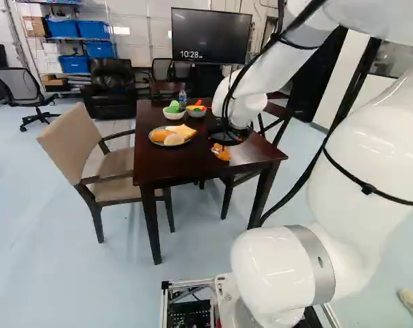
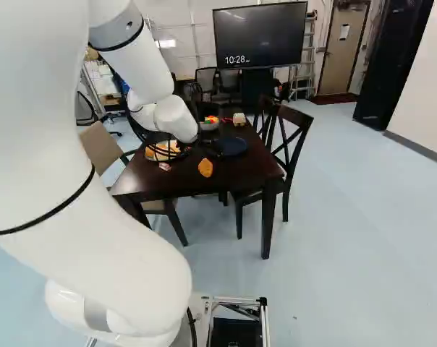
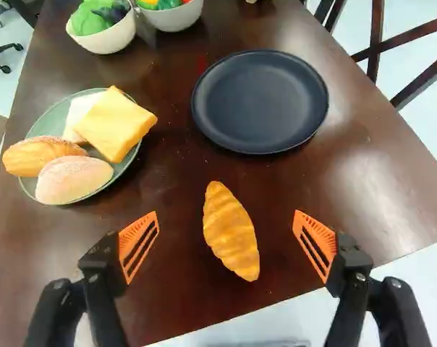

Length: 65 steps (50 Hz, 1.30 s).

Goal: Move the croissant to the empty plate

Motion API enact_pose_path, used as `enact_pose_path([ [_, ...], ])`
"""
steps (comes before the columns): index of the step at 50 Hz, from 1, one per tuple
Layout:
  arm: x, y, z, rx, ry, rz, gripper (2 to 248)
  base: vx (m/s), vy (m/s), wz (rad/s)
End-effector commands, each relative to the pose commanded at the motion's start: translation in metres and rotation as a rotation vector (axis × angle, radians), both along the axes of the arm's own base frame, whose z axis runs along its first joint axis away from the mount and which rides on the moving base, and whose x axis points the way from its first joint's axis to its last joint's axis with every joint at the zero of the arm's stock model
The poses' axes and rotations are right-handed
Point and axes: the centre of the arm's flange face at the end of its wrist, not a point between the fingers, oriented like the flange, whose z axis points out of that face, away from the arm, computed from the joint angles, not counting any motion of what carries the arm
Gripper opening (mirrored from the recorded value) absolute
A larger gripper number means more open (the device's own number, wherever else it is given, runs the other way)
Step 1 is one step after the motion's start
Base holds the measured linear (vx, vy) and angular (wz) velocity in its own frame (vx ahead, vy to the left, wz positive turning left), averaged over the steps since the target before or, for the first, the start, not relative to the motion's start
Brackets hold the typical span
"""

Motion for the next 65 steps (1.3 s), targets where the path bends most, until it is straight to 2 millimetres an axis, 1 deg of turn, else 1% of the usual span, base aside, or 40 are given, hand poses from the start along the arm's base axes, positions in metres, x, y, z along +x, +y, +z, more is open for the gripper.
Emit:
enact_pose_path([
  [30,0.021,0.005,0.025,0.047,0.137,-0.001,247,0.000,0.000,0.000],
  [43,0.033,0.005,0.021,0.057,0.222,0.007,247,0.000,0.000,0.000],
  [65,0.038,-0.002,0.016,0.076,0.366,0.003,247,0.000,0.000,0.000],
])
